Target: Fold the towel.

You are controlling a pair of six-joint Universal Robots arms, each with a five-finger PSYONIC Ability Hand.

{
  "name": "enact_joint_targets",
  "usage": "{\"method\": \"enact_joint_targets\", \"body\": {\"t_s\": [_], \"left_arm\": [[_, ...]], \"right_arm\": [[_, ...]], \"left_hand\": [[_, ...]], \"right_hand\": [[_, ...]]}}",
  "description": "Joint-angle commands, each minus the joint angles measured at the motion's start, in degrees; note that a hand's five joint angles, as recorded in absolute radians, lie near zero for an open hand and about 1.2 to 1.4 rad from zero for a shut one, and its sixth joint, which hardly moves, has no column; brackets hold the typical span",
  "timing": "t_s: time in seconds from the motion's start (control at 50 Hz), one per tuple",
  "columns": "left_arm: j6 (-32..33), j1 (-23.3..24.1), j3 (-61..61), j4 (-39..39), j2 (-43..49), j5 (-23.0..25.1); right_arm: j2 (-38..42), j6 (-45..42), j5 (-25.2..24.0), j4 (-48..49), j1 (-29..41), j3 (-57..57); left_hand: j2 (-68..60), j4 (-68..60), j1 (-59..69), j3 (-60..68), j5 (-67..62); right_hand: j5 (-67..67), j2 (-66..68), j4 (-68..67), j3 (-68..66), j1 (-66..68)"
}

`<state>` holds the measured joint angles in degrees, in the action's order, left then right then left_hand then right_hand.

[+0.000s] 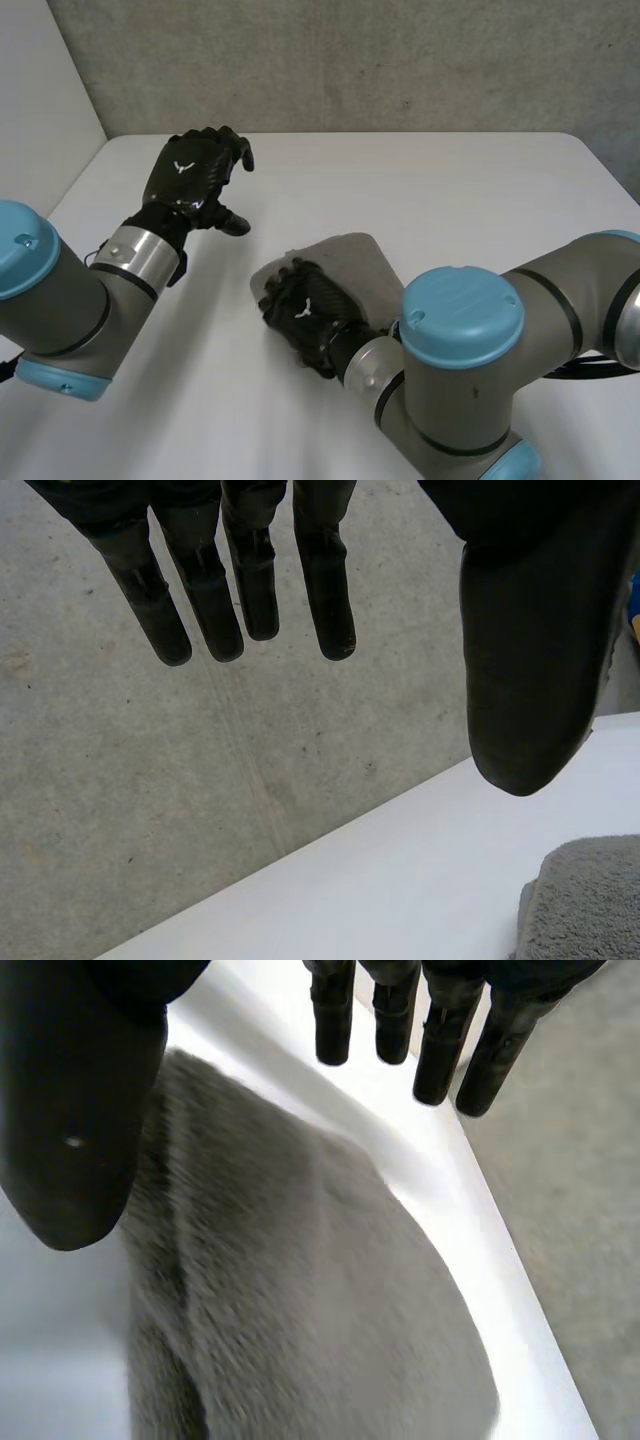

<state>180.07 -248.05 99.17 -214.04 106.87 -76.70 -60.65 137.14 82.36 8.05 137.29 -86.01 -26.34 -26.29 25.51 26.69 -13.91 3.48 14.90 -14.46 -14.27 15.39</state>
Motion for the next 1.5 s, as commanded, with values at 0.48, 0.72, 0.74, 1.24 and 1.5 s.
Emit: {"method": "enact_joint_targets", "body": {"t_s": [0.48, 0.72, 0.74, 1.24, 1.5], "left_arm": [[-7.1, 8.54, -2.49, 9.52, 12.48, -6.52], [-6.83, 9.42, -2.58, 10.23, 16.71, -8.2], [-6.83, 9.42, -2.58, 10.23, 16.71, -8.2], [-6.57, 5.3, -18.3, 31.31, -3.58, -8.2], [-7.01, -0.6, -23.06, 40.81, -13.27, -8.29]], "right_arm": [[-0.18, 22.81, -6.24, -2.15, -16.35, 1.8], [11.0, 24.76, -8.36, -13.23, -18.11, 10.6], [11.43, 24.67, -8.53, -14.02, -18.2, 10.95], [-12.19, 37.15, 2.08, -14.82, -18.64, 15.6], [-20.38, 36.45, 14.58, -16.39, -18.73, 16.13]], "left_hand": [[2.0, 1.95, -1.17, -2.35, -0.44], [2.33, 2.28, -1.5, -2.69, -0.1], [2.33, 2.28, -1.5, -2.69, -0.1], [9.55, 9.5, -8.72, -9.9, 7.11], [12.09, 12.04, -11.26, -12.44, 9.66]], "right_hand": [[-3.48, -4.9, 4.46, 4.27, -5.39], [-3.06, -4.48, 4.04, 3.85, -4.97], [-2.73, -4.14, 3.7, 3.52, -4.64], [-3.48, -4.9, 4.46, 4.27, -5.39], [-3.48, -4.9, 4.46, 4.27, -5.39]]}}
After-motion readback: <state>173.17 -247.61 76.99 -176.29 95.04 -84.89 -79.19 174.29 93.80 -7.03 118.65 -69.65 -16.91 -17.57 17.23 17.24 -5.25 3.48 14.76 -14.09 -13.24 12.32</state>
